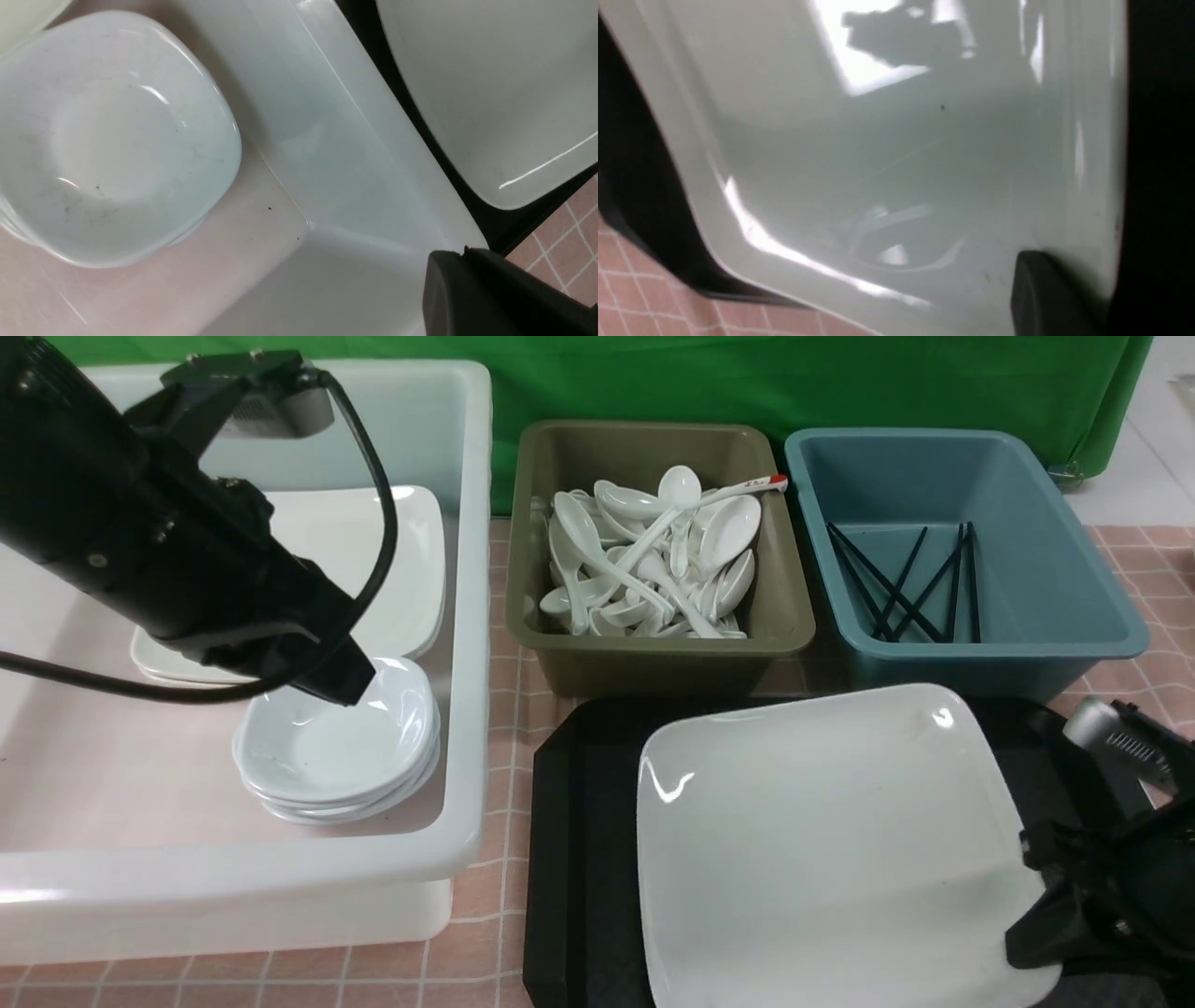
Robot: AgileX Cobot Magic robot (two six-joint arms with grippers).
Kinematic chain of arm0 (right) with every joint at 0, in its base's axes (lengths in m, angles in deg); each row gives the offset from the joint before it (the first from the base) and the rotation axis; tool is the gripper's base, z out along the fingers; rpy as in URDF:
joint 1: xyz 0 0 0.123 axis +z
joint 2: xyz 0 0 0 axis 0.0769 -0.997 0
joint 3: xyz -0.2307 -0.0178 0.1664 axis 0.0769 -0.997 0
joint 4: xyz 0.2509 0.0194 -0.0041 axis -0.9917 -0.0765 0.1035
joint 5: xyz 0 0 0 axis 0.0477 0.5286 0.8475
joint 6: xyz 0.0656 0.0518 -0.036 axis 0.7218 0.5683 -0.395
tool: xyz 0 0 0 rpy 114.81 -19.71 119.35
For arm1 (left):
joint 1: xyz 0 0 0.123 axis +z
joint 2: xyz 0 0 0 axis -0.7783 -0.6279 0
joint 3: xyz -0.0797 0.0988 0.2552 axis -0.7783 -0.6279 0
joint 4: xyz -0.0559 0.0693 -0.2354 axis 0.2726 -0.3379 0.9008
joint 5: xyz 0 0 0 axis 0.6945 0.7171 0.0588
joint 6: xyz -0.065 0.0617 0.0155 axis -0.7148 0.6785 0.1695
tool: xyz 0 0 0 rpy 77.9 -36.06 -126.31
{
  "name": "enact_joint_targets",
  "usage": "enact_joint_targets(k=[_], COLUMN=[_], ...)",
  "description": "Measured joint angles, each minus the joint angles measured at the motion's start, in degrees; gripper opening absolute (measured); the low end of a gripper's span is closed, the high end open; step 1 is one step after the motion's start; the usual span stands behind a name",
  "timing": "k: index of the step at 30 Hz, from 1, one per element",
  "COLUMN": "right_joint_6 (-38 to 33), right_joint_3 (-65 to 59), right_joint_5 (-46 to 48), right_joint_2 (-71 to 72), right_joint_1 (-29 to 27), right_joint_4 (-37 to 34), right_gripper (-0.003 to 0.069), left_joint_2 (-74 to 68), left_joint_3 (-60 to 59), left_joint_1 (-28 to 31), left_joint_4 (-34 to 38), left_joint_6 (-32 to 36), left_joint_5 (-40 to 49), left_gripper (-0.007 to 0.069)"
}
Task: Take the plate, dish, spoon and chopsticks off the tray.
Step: Use the right arm to grab a plate from the dinner plate, then use the right arm to put the plate into the large storage box on the left
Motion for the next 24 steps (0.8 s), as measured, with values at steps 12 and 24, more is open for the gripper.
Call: enact_joint_targets(k=[12,24], right_joint_6=[3.91,2.68], right_joint_3=[2.82,25.78], right_joint_5=[7.93,8.26], right_joint_2=[21.26,16.72], right_joint_1=[0.02,4.02], right_joint_4=[4.73,-13.13], right_gripper=[0.0068,0.0068], left_joint_2=[0.68,11.32], left_joint_3=[0.0,0.73], left_joint_1=[3.32,36.18], left_joint_4=[1.28,13.7], left_joint_6=[-0.4,1.84], left_joint_5=[-3.74,-3.01], left_gripper=[-0.0003,-0.0003])
